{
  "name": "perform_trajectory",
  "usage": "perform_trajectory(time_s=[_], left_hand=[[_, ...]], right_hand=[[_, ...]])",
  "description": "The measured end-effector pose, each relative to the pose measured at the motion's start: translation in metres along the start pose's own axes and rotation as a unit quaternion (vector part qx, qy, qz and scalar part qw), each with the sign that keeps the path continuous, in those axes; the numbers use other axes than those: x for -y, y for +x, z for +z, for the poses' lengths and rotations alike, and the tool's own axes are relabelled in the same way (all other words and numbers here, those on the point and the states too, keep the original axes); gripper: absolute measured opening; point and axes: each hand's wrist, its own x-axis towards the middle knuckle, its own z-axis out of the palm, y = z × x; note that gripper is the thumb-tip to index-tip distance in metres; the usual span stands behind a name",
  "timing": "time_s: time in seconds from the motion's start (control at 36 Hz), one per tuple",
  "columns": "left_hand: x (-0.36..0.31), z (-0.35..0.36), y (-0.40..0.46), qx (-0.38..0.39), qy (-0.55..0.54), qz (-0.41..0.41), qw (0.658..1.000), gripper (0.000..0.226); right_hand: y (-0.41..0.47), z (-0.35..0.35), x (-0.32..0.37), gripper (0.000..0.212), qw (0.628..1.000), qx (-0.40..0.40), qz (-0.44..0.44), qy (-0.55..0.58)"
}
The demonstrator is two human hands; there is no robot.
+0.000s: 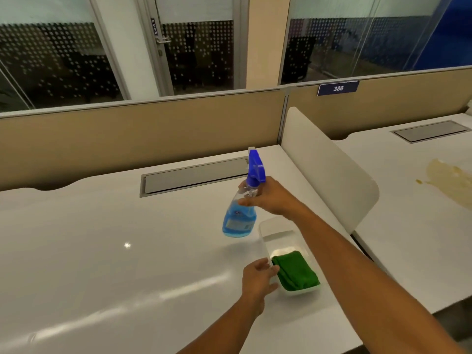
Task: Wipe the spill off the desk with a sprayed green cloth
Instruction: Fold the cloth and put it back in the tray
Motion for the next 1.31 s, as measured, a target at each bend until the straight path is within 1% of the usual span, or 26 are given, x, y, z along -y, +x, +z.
perform_trajectory(time_s=[0.17,0.36,0.56,0.75,0.94,1.08,1.22,1.31], left_hand=[[-0.003,0.0,-0.005,0.005,-0.012,0.005,1.0,0.045],[-0.003,0.006,-0.005,-0.01,-0.005,0.008,1.0,0.048],[-0.006,0.014,-0.003,-0.017,-0.003,0.013,1.0,0.047],[-0.009,0.019,0.002,-0.019,0.021,0.015,0.999,0.047],[-0.01,0.021,0.002,-0.015,0.028,0.013,0.999,0.046],[-0.009,0.021,0.003,-0.011,0.031,0.014,0.999,0.046],[-0.01,0.02,0.002,-0.012,0.034,0.013,0.999,0.046],[-0.012,0.019,0.001,-0.011,0.042,0.01,0.999,0.044]], right_hand=[[-0.02,-0.056,0.01,0.038,1.0,0.001,-0.017,-0.019],[-0.035,-0.09,-0.004,0.034,0.999,0.026,0.009,-0.033],[-0.038,-0.084,-0.036,0.035,0.996,0.042,0.046,-0.057],[-0.037,-0.072,-0.06,0.043,0.995,0.053,0.073,-0.05],[-0.035,-0.063,-0.074,0.039,0.994,0.054,0.09,-0.039],[-0.035,-0.061,-0.078,0.04,0.994,0.049,0.096,-0.034],[-0.036,-0.058,-0.08,0.047,0.993,0.045,0.104,-0.025],[-0.039,-0.056,-0.08,0.058,0.994,0.037,0.106,-0.007]])
